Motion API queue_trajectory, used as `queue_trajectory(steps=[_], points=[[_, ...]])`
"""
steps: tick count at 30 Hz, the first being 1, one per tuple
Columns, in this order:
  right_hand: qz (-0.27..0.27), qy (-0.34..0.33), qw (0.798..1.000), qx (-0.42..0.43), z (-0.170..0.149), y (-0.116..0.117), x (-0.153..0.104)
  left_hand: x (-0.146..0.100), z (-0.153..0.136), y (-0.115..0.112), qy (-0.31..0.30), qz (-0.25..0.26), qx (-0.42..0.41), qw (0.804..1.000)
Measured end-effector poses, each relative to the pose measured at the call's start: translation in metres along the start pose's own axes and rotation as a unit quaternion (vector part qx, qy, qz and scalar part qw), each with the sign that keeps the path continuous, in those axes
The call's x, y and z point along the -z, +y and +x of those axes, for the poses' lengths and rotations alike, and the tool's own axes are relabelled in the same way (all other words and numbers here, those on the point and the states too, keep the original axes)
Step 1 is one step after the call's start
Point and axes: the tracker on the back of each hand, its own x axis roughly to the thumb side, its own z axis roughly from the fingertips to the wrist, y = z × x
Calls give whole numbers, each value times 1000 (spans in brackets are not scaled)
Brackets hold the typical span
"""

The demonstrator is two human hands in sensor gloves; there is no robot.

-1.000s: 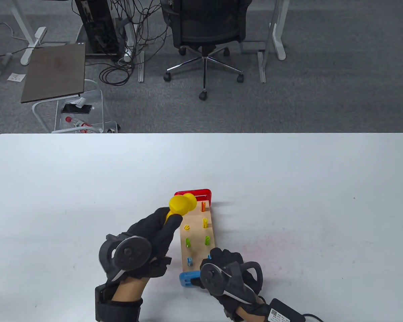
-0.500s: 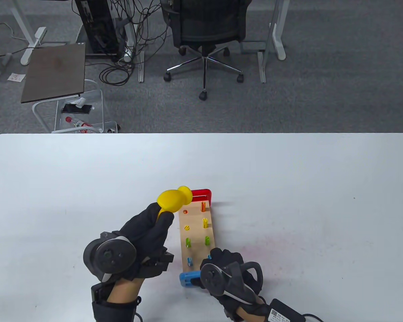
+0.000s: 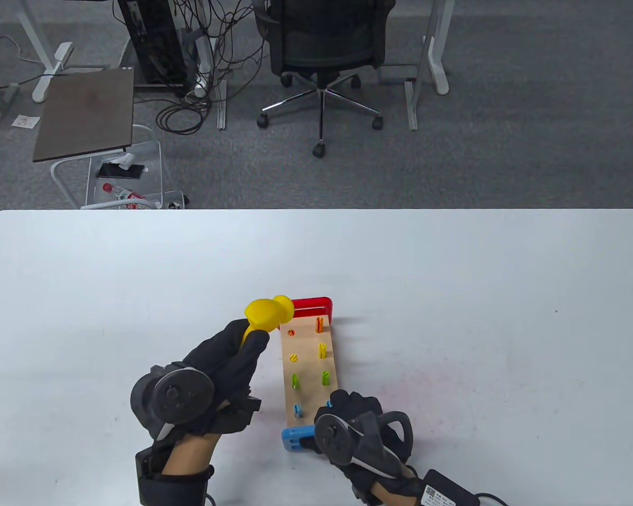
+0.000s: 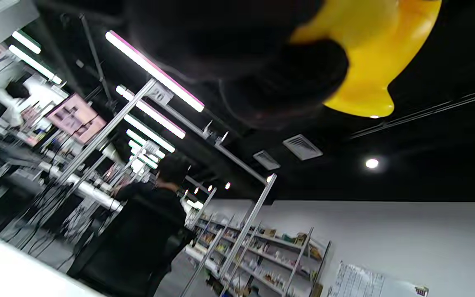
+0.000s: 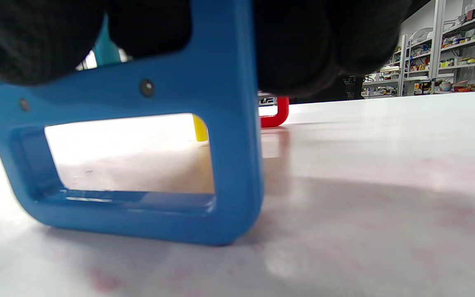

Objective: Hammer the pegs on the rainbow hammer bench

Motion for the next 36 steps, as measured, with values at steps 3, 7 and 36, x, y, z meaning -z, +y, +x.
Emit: queue_trajectory(steps=[3,7,36], points=[[0,0,1000,0,0,0,0,-7,-13,-30,3,-55,37,998],[1,1,1000,-1,0,0,0,-39,-44,-90,132,-415,202,877],[2,-1,1000,1,0,0,1,0,39,54,-49,86,-46,994]])
